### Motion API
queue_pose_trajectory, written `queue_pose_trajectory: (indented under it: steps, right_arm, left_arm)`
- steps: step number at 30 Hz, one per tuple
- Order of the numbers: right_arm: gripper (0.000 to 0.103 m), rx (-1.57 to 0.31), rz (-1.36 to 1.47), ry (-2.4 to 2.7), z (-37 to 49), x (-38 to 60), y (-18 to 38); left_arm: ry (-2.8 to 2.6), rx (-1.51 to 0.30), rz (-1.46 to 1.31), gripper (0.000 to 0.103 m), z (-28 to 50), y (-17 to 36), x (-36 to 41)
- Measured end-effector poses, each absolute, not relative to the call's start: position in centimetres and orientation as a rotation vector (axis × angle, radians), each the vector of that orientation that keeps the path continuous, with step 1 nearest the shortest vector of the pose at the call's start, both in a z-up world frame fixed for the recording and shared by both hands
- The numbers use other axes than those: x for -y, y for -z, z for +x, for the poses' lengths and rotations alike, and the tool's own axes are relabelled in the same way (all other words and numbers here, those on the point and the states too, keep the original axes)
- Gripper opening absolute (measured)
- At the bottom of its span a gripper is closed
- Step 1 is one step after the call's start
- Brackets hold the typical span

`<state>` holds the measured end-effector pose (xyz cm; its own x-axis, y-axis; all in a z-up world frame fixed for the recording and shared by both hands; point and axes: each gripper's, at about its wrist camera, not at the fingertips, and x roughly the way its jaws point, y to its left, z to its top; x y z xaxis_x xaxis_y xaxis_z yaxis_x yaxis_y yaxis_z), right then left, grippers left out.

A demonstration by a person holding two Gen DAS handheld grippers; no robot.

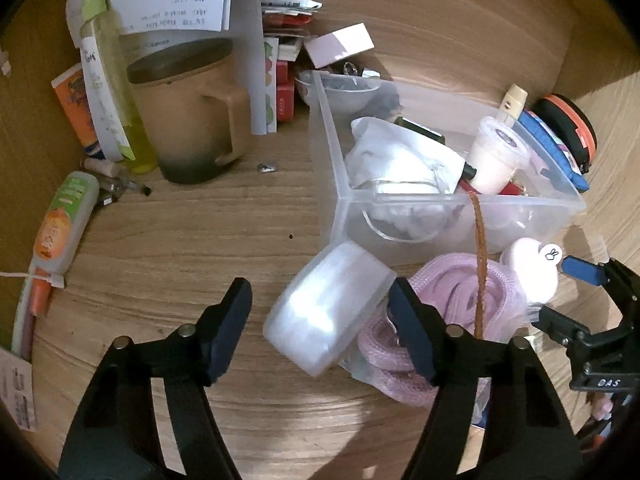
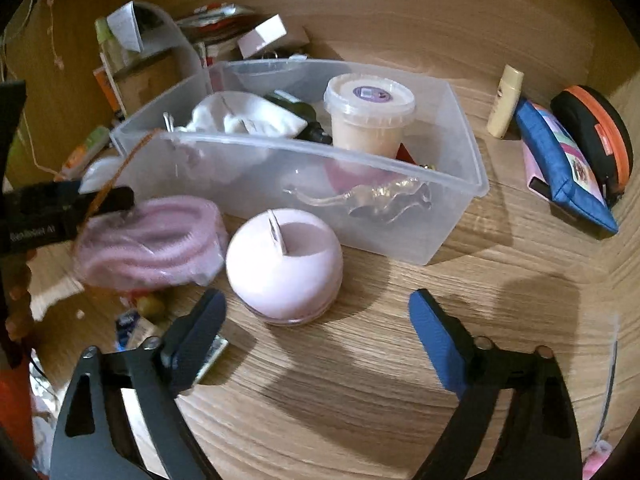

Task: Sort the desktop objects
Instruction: 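Grasp the clear round container with the left tool while the right tool grasps the pink round container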

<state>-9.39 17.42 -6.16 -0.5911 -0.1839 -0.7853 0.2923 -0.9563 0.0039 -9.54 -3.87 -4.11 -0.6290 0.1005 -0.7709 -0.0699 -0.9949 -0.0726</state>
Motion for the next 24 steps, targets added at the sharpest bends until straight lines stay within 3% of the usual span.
queue_pose_trajectory:
  steps: [9,11,12,14,24]
  right_arm:
    - [0.082,-0.228,1.274,2.526,-10.6,-15.8,7.0]
    - [0.080,-0.233,1.274,2.515,-10.6,-15.4,7.2]
    - [0.078,-0.237,1.267,2.517,-10.6,-15.2,7.2]
    - [0.061,-0.231,1.268,2.514,-10.7,-15.2,7.3]
    - [0.060,-0.147,1.214,2.546,-10.5,-16.6,6.0]
  left_arm:
    - [-2.724,0.111,-1.271,0.051,-9.0,4.3,4.4]
    - [-2.746,0.092,-1.259,0.034,-8.3,4.0,4.3]
    - [-2.771,0.059,-1.261,0.030,-8.0,3.9,4.2]
    - [-2.797,0.037,-1.250,0.029,-7.6,3.8,4.3]
    - [-2.818,0.078,-1.208,0.029,-6.5,2.4,5.1]
